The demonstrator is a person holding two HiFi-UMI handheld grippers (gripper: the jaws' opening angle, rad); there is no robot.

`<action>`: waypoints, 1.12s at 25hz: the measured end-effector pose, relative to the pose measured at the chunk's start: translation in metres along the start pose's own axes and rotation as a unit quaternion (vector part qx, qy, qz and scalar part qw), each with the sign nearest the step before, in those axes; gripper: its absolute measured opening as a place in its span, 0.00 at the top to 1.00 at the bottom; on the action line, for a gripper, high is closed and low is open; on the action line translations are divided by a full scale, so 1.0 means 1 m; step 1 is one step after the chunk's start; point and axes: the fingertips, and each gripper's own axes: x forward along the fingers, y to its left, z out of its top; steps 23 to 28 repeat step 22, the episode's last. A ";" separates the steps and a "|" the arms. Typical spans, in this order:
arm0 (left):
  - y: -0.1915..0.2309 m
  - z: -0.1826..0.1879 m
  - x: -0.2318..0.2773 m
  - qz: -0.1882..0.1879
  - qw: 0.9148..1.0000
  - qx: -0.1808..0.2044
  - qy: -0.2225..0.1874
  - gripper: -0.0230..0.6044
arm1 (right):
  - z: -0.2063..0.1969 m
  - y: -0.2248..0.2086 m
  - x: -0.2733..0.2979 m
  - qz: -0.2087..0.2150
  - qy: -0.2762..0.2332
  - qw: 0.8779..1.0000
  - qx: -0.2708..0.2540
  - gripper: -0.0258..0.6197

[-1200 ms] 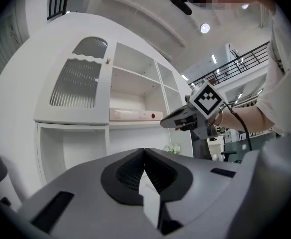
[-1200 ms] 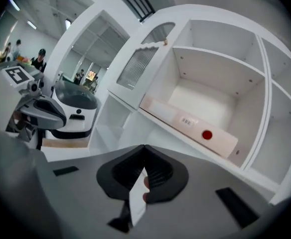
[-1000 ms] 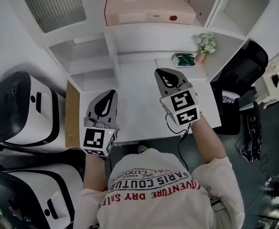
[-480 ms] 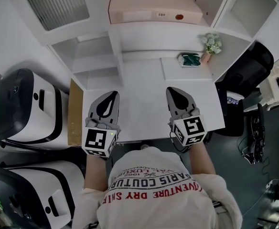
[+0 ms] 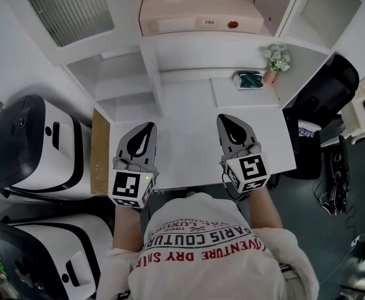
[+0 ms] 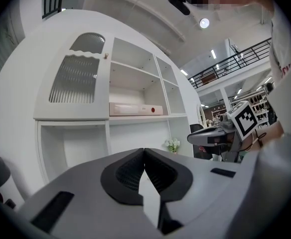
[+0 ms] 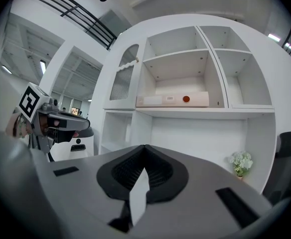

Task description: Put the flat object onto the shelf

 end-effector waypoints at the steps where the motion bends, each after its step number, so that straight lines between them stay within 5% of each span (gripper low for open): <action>1: 0.000 0.000 0.000 0.000 1.000 0.000 0.000 0.94 | 0.000 0.000 0.000 -0.001 -0.001 1.000 -0.004 0.92; 28: -0.010 0.008 0.009 0.000 1.000 0.002 -0.010 0.94 | 0.012 -0.013 -0.007 -0.015 -0.024 0.999 -0.018 0.92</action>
